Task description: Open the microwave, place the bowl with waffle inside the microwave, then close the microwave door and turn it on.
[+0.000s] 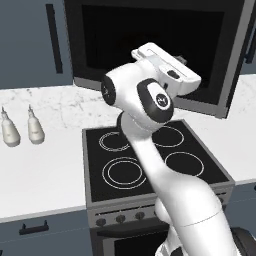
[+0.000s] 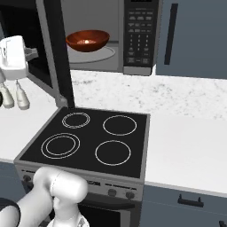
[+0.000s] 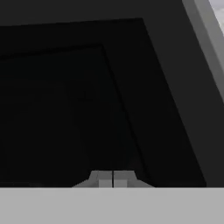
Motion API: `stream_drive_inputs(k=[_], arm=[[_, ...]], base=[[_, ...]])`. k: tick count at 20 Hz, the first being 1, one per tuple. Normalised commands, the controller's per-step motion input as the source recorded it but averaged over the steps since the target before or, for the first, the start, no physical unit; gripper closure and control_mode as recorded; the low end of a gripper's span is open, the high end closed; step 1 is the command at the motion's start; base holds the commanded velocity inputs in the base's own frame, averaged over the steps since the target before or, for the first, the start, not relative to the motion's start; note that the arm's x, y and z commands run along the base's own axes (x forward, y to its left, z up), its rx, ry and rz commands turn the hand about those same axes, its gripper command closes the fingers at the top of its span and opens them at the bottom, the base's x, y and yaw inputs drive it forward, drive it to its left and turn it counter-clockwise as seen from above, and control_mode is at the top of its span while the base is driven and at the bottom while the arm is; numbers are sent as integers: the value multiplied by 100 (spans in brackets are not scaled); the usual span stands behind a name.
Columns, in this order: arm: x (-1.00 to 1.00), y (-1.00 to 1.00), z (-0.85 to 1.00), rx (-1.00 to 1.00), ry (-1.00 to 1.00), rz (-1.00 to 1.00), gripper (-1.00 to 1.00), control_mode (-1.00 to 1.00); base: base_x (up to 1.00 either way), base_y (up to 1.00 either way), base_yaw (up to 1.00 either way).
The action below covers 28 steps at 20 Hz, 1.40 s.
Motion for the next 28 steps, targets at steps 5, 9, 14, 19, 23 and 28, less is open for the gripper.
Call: stream_drive_inputs(k=[5, 9, 14, 19, 23, 28], arm=[[64, -54, 6, 26, 38, 16, 100, -100], [47, -25, -4, 15, 1, 20, 100, -100], [87, -13, -2, 12, -8, 41, 100, -100], [100, -24, -3, 16, 0, 52, 100, -100], [100, -22, 0, 21, 6, 52, 100, -100], [100, -4, -9, 21, 0, 41, 100, -100]], base=[[0, 0, 0], [0, 0, 0], [0, 0, 0], [0, 0, 0], [0, 0, 0], [0, 0, 0]])
